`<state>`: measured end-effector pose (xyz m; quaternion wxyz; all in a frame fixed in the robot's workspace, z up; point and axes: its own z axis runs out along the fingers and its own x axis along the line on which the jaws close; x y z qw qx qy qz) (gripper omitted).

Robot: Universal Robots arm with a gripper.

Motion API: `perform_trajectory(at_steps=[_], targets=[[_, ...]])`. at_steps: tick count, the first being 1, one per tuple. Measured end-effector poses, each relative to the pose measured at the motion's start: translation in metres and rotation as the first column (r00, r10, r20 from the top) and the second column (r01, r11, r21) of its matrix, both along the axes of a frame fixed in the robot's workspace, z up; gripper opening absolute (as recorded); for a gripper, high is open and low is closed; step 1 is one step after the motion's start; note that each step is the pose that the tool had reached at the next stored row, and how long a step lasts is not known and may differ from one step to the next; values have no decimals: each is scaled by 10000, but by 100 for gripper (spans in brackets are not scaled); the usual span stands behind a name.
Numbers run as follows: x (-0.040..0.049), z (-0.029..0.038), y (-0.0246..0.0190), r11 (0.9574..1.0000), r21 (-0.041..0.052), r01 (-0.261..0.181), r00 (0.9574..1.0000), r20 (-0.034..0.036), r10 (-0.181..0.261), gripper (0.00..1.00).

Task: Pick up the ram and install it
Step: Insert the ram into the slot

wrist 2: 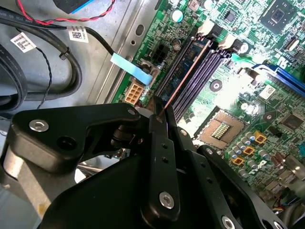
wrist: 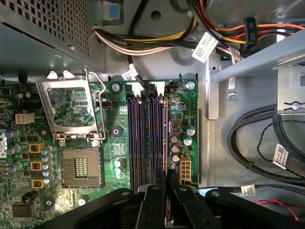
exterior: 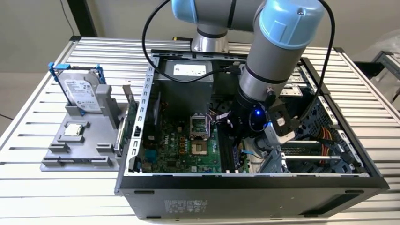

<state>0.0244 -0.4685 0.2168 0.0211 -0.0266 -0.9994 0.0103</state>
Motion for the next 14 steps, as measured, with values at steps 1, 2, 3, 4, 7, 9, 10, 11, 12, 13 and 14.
perform_trajectory(at_steps=[1, 2, 3, 4, 7, 9, 10, 11, 12, 13, 14], targets=[[0, -1, 0, 10000, 1, 0, 10000, 0, 0, 0], [0, -1, 0, 10000, 1, 0, 10000, 0, 0, 0], [0, -1, 0, 10000, 0, 0, 10000, 0, 0, 0], [0, -1, 0, 10000, 0, -1, 10000, 0, 1, 0], [0, -1, 0, 10000, 0, 0, 10000, 0, 0, 0], [-1, -2, 0, 10000, 1, -21, 10000, 0, 21, 0], [-1, -2, 0, 10000, 1, -39, 10000, 0, 39, 0], [-2, -2, 0, 10000, 2, -59, 10000, 0, 59, 0], [-3, -2, 0, 10000, 2, -85, 10000, 0, 85, 0], [-3, -2, 0, 9999, 2, -108, 9999, 0, 108, 0], [-3, -2, 0, 9999, 1, -130, 9999, 0, 130, 0]])
